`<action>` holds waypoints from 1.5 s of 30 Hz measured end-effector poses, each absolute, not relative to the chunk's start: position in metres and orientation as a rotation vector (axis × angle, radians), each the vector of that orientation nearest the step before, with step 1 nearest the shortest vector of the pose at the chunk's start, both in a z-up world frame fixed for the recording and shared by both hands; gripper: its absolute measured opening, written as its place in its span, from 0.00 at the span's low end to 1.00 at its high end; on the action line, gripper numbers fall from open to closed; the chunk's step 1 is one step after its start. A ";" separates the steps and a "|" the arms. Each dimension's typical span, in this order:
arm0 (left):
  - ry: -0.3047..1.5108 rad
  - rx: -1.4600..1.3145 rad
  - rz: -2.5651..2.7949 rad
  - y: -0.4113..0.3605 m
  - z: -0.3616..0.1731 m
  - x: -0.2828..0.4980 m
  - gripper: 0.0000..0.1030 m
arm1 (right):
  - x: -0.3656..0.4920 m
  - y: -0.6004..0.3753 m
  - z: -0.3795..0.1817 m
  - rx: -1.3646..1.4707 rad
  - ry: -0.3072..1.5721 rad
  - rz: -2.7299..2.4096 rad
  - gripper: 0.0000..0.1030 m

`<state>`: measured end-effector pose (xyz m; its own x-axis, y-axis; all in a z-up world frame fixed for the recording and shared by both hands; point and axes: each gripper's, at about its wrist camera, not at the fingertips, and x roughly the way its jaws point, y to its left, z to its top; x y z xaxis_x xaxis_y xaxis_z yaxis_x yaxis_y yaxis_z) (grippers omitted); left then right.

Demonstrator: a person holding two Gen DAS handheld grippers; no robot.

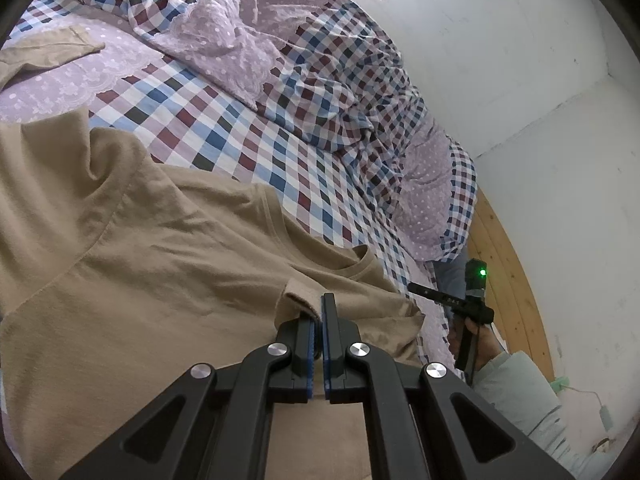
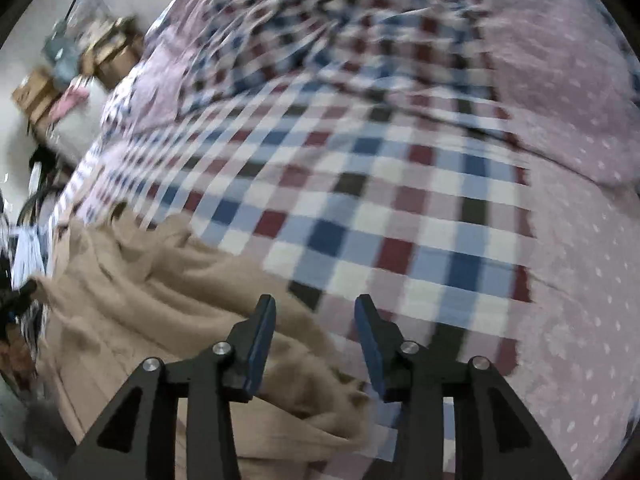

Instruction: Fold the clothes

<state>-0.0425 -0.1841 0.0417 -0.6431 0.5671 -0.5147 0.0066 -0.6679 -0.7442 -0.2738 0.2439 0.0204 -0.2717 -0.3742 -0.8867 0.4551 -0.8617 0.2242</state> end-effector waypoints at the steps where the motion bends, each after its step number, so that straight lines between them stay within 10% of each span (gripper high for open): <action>1: -1.052 -1.101 2.352 -0.184 0.042 -0.043 0.01 | -0.273 0.240 0.015 1.487 0.149 -2.147 0.43; 4: -1.044 -1.100 2.355 -0.182 0.042 -0.043 0.01 | -0.268 0.214 0.001 1.496 0.306 -2.124 0.42; 6: -1.042 -1.093 2.360 -0.184 0.043 -0.043 0.01 | -0.261 0.200 0.005 1.437 0.417 -2.163 0.03; 20: -1.028 -1.103 2.438 -0.196 0.043 -0.046 0.01 | -0.293 0.193 0.021 1.342 0.705 -2.661 0.00; 23: -0.992 -1.194 2.467 -0.196 0.034 -0.046 0.01 | -0.297 0.225 0.025 1.426 0.446 -2.699 0.05; 26: -1.004 -1.231 2.473 -0.200 0.029 -0.048 0.01 | -0.283 0.275 0.043 1.412 0.042 -2.707 0.48; 29: -1.016 -1.241 2.469 -0.202 0.026 -0.047 0.01 | -0.274 0.308 0.045 1.453 -0.244 -2.528 0.51; 38: -1.006 -1.220 2.480 -0.199 0.026 -0.046 0.01 | -0.266 0.280 0.027 1.510 0.011 -2.359 0.50; 40: -0.999 -1.198 2.480 -0.198 0.029 -0.046 0.01 | -0.270 0.267 0.021 1.524 0.114 -2.366 0.32; 41: -0.996 -1.188 2.482 -0.197 0.030 -0.046 0.01 | -0.271 0.263 0.019 1.544 0.201 -2.429 0.02; 45: -1.046 -1.107 2.506 -0.204 0.039 -0.040 0.01 | -0.272 0.274 0.043 1.427 0.150 -2.686 0.00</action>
<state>-0.0397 -0.2037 0.0392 -0.6962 0.4440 -0.5640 0.0885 -0.7266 -0.6813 -0.2722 0.2736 0.0435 -0.5574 -0.0388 -0.8293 0.1312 -0.9905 -0.0418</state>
